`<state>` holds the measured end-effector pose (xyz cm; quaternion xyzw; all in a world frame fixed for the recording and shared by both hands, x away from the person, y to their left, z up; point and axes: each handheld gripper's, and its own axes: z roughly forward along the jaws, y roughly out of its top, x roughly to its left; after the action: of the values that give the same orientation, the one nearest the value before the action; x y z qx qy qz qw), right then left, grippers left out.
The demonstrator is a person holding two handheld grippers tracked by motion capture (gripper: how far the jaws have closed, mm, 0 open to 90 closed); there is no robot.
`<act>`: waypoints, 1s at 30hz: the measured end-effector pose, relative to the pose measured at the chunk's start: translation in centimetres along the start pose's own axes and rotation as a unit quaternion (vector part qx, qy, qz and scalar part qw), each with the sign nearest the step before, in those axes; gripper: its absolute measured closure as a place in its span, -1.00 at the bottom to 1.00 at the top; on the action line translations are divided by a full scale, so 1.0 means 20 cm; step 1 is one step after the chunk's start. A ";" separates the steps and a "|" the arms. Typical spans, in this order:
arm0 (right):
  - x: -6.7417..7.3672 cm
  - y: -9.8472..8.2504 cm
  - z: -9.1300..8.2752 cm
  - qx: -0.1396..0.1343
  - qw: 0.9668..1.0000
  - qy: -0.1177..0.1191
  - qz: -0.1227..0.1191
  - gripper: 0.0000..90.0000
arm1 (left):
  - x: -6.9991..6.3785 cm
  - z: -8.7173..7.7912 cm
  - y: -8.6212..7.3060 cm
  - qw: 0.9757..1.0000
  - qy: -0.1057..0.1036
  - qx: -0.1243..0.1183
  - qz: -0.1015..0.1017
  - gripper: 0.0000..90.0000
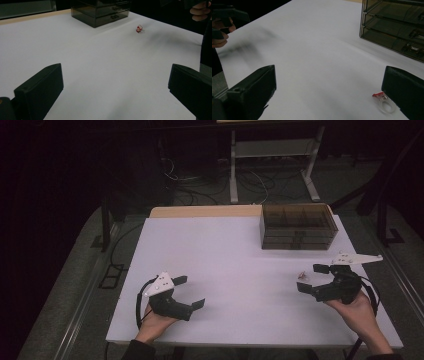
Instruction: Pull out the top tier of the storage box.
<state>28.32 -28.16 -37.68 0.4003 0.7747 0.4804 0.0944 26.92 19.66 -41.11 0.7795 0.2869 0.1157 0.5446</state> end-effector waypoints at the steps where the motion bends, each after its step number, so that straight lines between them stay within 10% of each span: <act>1: 0.00 0.01 0.00 0.001 1.000 0.000 0.001 -1.00 | 0.00 0.00 0.00 1.000 0.000 0.000 0.000 -1.00; 30: -0.10 0.08 0.05 0.009 1.000 -0.001 0.019 -1.00 | 0.00 0.00 0.00 1.000 -0.002 0.002 0.001 -1.00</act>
<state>31.06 -28.53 -37.34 0.4167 0.7709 0.4746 0.0826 26.92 19.61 -41.13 0.7811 0.2852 0.1147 0.5434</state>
